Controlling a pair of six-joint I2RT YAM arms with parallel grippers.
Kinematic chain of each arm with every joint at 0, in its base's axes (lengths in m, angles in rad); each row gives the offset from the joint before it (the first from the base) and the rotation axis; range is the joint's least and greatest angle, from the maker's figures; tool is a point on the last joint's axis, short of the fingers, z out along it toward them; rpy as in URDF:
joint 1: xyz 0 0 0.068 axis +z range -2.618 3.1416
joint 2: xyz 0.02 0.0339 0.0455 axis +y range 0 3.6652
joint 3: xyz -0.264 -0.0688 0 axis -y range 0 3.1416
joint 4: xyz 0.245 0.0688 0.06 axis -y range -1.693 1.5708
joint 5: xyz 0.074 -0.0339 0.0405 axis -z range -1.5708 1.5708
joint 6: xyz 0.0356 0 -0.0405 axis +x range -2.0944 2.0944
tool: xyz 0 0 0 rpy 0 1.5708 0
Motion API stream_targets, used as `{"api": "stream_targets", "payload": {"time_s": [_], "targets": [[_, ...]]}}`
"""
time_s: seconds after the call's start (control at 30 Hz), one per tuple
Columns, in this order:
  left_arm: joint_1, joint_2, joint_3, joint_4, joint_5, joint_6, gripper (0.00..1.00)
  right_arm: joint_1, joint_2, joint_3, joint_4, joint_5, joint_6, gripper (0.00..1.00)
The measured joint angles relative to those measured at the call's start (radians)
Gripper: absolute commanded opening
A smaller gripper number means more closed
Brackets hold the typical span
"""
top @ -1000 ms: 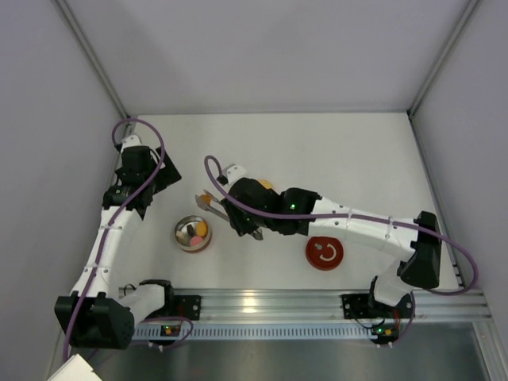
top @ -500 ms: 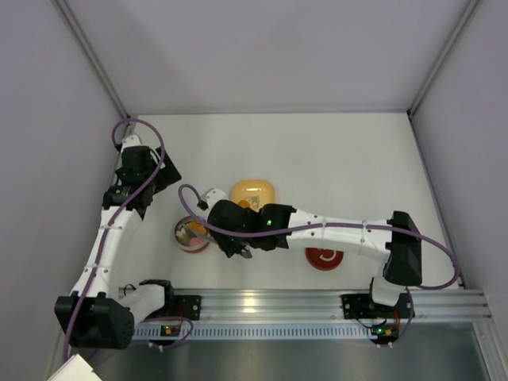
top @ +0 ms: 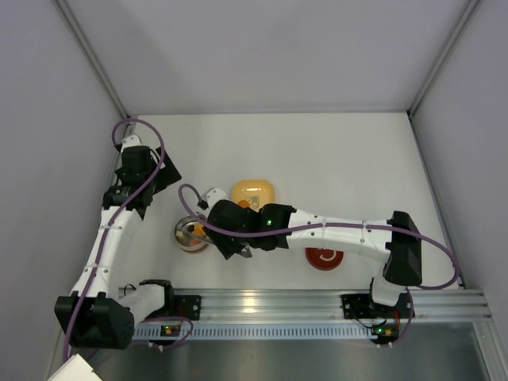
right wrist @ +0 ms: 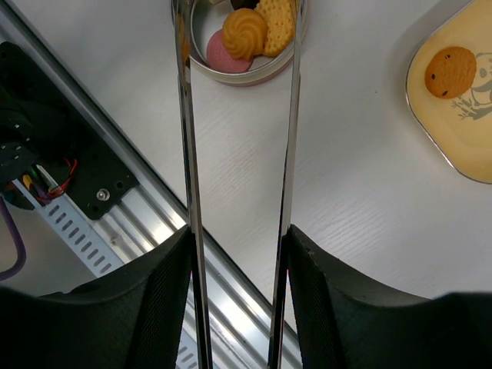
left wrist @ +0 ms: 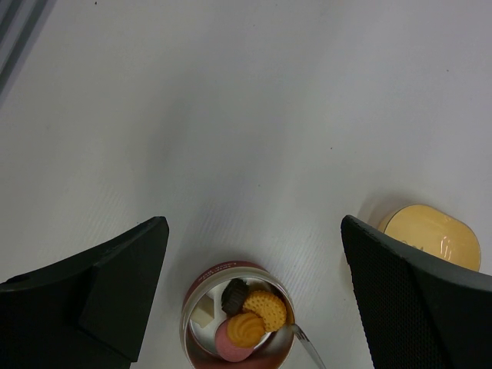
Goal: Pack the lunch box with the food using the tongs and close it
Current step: Place the fake food in the packing box, then pick up the fake food from the plate.
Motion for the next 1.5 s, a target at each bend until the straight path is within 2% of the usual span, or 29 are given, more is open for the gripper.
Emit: {"api": "stream_targets", "payload": {"time_s": [0.2, 0.57, 0.73, 1.5], "targets": [[0.000, 0.000, 0.000, 0.000, 0.000, 0.000, 0.99, -0.019, -0.010, 0.003, -0.014, 0.042, 0.000, 0.49], [0.000, 0.000, 0.000, 0.000, 0.000, 0.000, 0.99, -0.229, -0.190, -0.169, -0.018, 0.117, 0.010, 0.47], [0.000, 0.000, 0.000, 0.000, 0.000, 0.000, 0.99, -0.234, -0.193, -0.217, -0.019, 0.112, 0.012, 0.46], [0.000, 0.015, 0.000, 0.000, 0.000, 0.000, 0.99, -0.246, -0.108, -0.250, -0.005, 0.086, 0.019, 0.43]]}}
